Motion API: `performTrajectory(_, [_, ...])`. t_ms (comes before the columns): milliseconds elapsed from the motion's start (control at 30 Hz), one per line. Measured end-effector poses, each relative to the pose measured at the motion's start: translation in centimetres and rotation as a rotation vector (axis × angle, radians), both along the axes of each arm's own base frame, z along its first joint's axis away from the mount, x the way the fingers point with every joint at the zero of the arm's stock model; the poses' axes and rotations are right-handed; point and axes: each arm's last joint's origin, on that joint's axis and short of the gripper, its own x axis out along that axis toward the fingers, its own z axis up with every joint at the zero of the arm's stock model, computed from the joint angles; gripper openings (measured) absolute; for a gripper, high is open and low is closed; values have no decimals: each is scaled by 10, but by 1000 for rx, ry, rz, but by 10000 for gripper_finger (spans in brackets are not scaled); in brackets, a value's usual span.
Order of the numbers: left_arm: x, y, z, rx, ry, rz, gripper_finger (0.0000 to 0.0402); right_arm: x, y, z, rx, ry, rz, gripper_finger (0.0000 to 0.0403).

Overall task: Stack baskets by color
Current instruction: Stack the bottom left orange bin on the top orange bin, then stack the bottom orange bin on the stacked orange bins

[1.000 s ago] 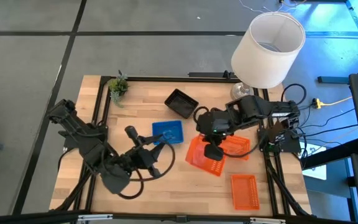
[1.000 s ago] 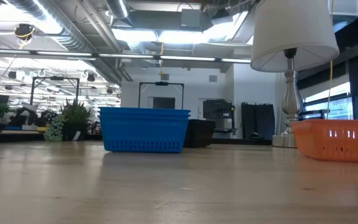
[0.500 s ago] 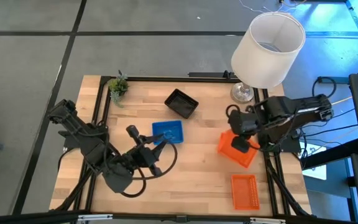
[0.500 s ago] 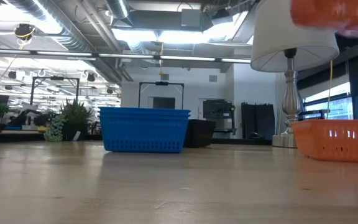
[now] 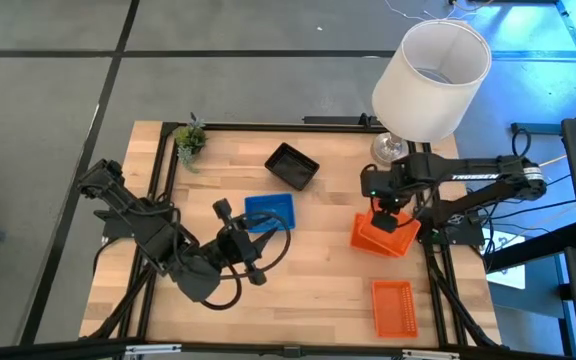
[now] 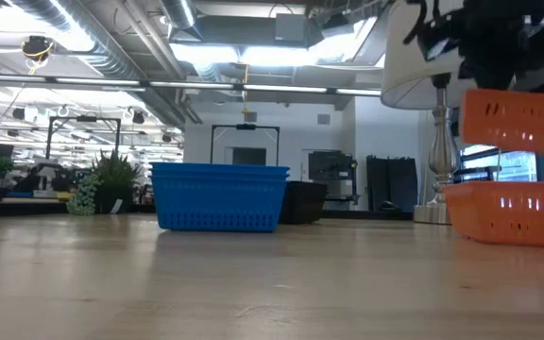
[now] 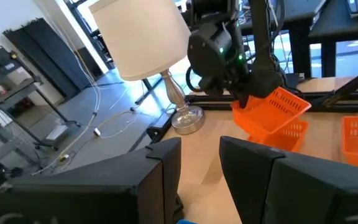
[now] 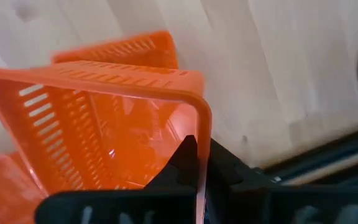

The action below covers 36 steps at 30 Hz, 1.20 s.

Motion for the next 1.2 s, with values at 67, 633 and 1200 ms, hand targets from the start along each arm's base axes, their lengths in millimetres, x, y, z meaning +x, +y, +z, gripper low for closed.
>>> performTrajectory(67, [0,0,0,0,0,-1,104,-3,-3,-7,3,36,-4,2])
performTrajectory(633, [1,1,0,3,2,4,104,1,-6,-58,217,-26,42,5])
performTrajectory(1200, [0,2,-2,16,20,4,105,13,-3,-31,317,-141,47,114])
